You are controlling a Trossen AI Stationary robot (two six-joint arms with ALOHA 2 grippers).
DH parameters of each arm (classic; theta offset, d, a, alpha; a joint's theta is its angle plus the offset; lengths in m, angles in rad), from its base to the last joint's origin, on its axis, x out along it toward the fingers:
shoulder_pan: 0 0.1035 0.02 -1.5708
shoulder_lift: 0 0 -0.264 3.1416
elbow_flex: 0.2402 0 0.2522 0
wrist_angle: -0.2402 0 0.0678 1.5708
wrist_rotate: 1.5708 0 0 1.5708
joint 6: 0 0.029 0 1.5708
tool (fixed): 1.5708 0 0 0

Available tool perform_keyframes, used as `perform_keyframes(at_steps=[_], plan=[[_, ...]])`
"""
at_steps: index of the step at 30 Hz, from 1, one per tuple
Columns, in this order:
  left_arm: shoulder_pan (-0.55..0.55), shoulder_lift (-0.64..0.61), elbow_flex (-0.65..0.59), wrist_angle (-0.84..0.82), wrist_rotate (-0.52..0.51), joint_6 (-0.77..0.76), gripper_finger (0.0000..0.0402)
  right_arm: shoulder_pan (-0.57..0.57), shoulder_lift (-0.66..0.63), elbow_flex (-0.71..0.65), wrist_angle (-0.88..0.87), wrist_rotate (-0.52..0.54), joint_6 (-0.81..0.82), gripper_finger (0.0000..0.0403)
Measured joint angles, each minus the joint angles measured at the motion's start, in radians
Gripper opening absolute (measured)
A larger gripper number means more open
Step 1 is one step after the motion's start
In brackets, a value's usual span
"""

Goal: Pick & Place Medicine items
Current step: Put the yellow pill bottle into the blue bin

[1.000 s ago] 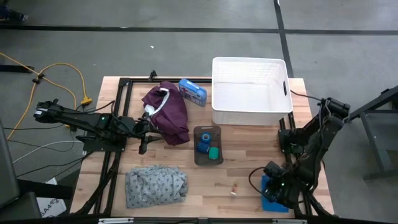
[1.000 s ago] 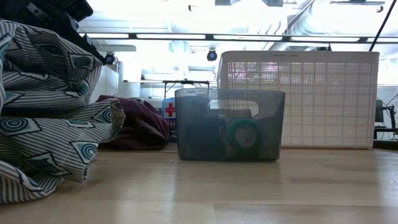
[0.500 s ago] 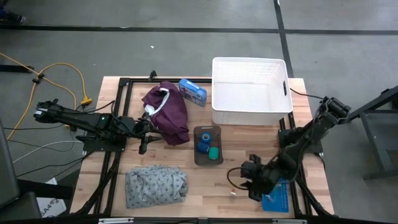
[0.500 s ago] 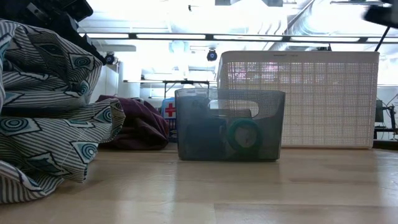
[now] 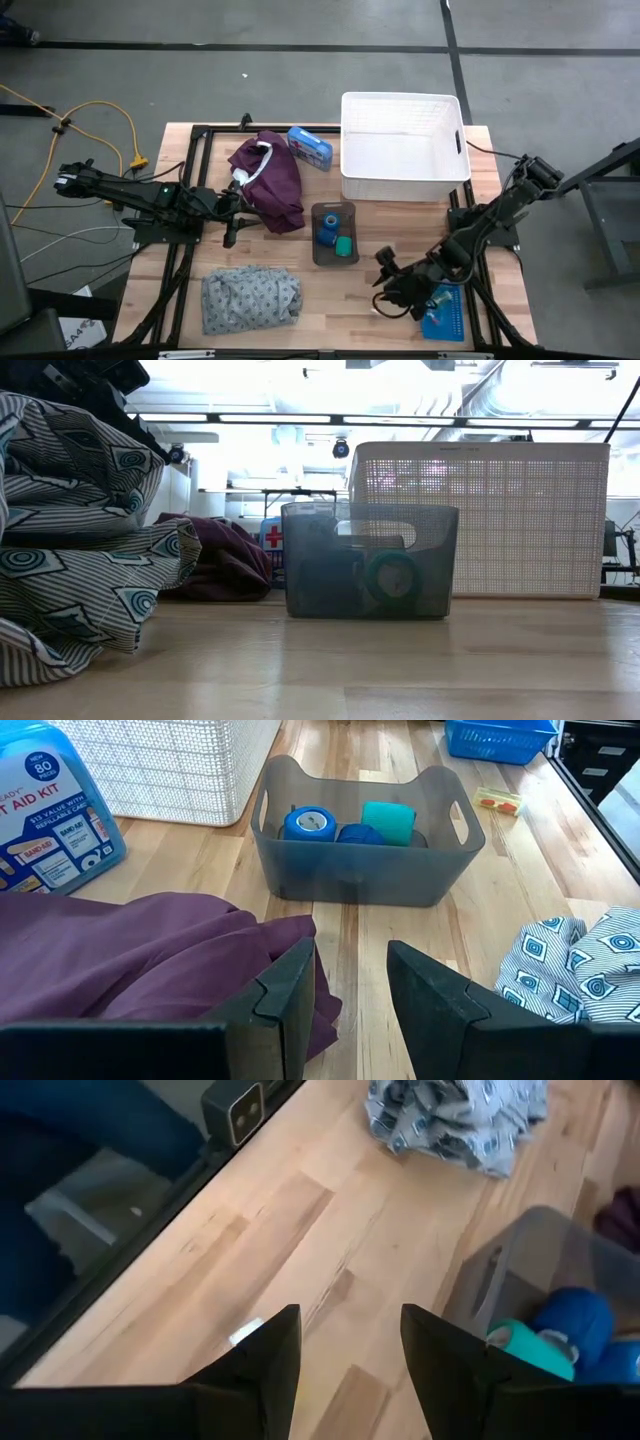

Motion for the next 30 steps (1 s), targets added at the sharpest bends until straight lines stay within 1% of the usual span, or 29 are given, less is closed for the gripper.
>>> perform_keyframes(at_steps=[5, 14, 23, 30], plan=[[0.0, 0.0, 0.0, 0.0, 0.0, 0.0, 0.0123, -0.011, 0.03, 0.0, 0.027, -0.012, -0.061, 0.0162], [0.0, 0.0, 0.0, 0.0, 0.0, 0.0, 0.0123, -0.019, 0.185, 0.0, 0.058, -0.138, -0.151, 0.0162], [0.0, 0.0, 0.0, 0.0, 0.0, 0.0, 0.0123, -0.019, 0.296, 0.0, 0.064, -0.18, -0.204, 0.0162], [0.0, 0.0, 0.0, 0.0, 0.0, 0.0, 0.0123, -0.014, 0.346, 0.0, 0.068, -0.191, -0.21, 0.0162]])
